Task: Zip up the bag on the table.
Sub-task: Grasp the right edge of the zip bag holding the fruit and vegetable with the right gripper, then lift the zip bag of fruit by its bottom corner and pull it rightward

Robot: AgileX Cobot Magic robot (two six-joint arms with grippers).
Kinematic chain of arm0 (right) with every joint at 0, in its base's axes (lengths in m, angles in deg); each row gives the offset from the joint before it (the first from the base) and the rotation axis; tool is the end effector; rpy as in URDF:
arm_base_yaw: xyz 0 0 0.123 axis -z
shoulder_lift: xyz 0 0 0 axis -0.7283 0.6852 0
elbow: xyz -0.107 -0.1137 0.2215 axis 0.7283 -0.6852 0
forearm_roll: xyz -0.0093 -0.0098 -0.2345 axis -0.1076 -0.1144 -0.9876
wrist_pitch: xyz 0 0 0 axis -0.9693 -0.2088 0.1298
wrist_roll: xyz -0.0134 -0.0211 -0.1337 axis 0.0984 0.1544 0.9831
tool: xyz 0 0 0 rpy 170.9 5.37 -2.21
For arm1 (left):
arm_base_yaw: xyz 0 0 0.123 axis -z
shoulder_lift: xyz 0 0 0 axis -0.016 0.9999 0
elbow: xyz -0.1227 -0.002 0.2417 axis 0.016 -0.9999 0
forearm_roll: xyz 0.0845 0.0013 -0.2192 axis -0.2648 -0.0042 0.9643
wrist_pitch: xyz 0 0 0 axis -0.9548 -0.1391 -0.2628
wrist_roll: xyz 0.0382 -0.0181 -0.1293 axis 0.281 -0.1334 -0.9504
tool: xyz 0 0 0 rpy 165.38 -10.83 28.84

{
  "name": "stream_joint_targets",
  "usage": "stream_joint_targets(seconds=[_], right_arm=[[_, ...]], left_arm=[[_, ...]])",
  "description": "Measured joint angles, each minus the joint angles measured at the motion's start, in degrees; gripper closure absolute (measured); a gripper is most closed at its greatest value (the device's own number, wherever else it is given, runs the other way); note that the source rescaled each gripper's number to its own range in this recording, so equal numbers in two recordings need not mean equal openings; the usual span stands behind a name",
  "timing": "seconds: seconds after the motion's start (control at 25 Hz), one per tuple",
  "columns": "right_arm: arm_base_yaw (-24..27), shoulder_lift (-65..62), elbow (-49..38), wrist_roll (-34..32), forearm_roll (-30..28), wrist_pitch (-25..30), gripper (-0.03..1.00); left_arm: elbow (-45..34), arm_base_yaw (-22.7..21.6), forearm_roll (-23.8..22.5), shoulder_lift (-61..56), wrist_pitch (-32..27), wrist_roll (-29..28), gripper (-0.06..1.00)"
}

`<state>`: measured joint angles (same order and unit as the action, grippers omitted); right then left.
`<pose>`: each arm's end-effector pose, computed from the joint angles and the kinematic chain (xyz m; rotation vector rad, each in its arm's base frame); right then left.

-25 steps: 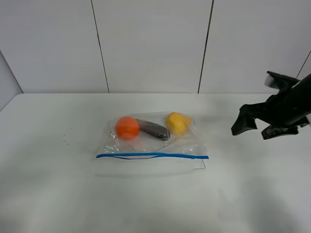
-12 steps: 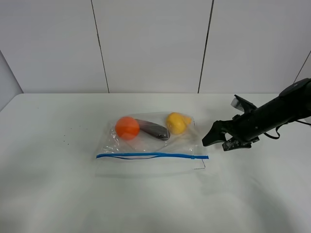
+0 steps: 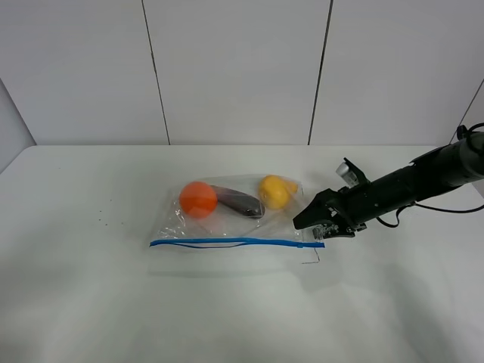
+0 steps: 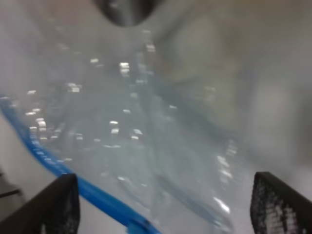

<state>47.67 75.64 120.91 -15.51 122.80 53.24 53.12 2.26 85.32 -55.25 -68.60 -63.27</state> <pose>0.3447 0.0980 0.0668 -0.2132 2.7040 1.2352 0.0340 -0.0059 0.2477 0.1368 2.0348 0.0028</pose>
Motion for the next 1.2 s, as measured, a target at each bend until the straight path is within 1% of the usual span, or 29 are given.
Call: stream_joint_targets(seconds=[0.32,0.52,0.64,0.8,0.88,1.0,1.12,1.2], right_arm=[[0.0,0.9,0.1,0.5,-0.8,1.4,0.35],[0.0,0.9,0.1,0.5,-1.6,1.4,0.54],[0.0,0.9,0.1,0.5,-2.0,1.4,0.58],[0.0,0.9,0.1,0.5,-2.0,1.4,0.59],[0.0,0.9,0.1,0.5,-2.0,1.4,0.68],[0.0,0.9,0.1,0.5,-2.0,1.5,0.97],[0.0,0.9,0.1,0.5,-2.0,1.8,0.97],[0.0,0.9,0.1,0.5,-1.8,3.0,0.97]], left_arm=[[0.0,0.0,0.0,0.0,0.1,0.0,-0.01],[0.0,0.0,0.0,0.0,0.1,0.0,-0.01],[0.0,0.0,0.0,0.0,0.1,0.0,-0.01],[0.0,0.0,0.0,0.0,0.1,0.0,-0.01],[0.0,0.0,0.0,0.0,0.1,0.0,-0.01],[0.0,0.0,0.0,0.0,0.1,0.0,-0.01],[0.0,0.0,0.0,0.0,0.1,0.0,-0.01],[0.0,0.0,0.0,0.0,0.1,0.0,-0.01]])
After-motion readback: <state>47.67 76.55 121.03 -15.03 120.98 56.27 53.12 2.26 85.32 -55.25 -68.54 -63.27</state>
